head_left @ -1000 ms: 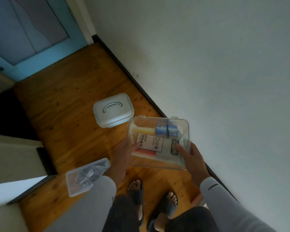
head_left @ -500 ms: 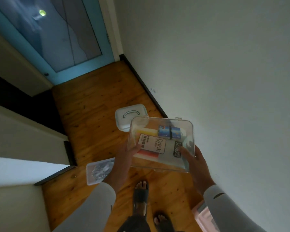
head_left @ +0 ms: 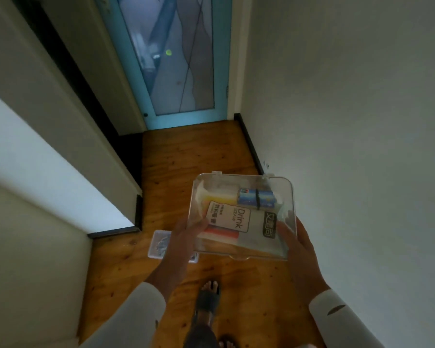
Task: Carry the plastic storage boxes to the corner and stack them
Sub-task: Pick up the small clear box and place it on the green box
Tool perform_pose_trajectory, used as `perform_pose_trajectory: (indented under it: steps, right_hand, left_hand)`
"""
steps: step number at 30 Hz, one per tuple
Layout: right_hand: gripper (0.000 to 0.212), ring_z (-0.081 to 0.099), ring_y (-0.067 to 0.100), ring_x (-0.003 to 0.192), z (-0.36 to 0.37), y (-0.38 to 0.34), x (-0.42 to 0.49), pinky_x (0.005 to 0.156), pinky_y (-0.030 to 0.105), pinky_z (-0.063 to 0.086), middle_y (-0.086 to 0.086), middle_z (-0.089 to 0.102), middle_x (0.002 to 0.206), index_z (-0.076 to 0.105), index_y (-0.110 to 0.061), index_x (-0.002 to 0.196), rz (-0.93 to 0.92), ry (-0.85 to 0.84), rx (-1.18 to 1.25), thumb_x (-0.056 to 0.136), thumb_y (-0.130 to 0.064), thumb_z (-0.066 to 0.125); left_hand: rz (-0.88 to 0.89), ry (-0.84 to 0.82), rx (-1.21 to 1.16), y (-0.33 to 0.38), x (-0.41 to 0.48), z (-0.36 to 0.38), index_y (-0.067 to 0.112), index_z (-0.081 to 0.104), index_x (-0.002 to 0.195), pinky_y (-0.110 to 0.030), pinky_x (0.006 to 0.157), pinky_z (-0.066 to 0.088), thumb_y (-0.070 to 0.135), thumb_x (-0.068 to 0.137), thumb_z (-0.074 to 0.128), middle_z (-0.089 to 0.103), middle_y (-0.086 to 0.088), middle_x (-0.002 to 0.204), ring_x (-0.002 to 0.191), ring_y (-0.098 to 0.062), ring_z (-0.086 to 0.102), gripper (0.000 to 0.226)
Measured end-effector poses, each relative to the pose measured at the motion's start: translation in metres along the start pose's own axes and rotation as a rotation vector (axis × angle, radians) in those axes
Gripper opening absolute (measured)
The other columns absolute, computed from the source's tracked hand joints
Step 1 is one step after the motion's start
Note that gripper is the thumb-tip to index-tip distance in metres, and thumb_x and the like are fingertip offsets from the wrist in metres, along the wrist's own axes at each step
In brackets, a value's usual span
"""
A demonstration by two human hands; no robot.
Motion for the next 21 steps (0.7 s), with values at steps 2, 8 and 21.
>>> perform_pose_trajectory:
  steps: [2,8,21]
  right_hand:
    - [0.043,0.068,0.03,0.103,0.006,0.002,-0.01,0.074,0.044,0.059,0.008,0.069,0.114,0.06,-0.027,0.123,0.011,-0.062,0.015,0.083,-0.043,0.063]
    - [0.036,0.068,0.027,0.103,0.021,0.004,-0.029,0.074,0.042,0.059,0.005,0.069,0.116,0.059,-0.029,0.126,0.034,-0.157,-0.044,0.092,-0.039,0.058]
    - [0.049,0.065,0.032,0.108,0.116,-0.004,-0.087,0.09,0.058,0.051,0.007,0.069,0.118,0.06,-0.027,0.127,0.197,-0.386,-0.108,0.083,-0.048,0.057]
  left_hand:
    - [0.029,0.032,-0.025,-0.001,-0.018,-0.008,0.019,0.062,0.122,-0.031,0.076,0.057,0.035,0.09,0.058,0.073,-0.002,0.109,0.101,-0.02,0.069,0.036]
    - [0.113,0.094,-0.151,-0.004,-0.062,-0.027,0.018,0.061,0.121,-0.031,0.073,0.059,0.028,0.09,0.057,0.073,-0.006,0.108,0.099,-0.023,0.07,0.032]
    - [0.196,0.325,-0.338,-0.024,-0.153,-0.105,0.021,0.057,0.132,-0.034,0.074,0.059,0.036,0.089,0.059,0.071,-0.007,0.116,0.103,-0.026,0.07,0.045]
Point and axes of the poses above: each hand's wrist, its own x-axis towards the middle knuckle, its own z-axis out of the palm, y = z × x, the point moved 2 cm from there along x, towards the middle knuckle
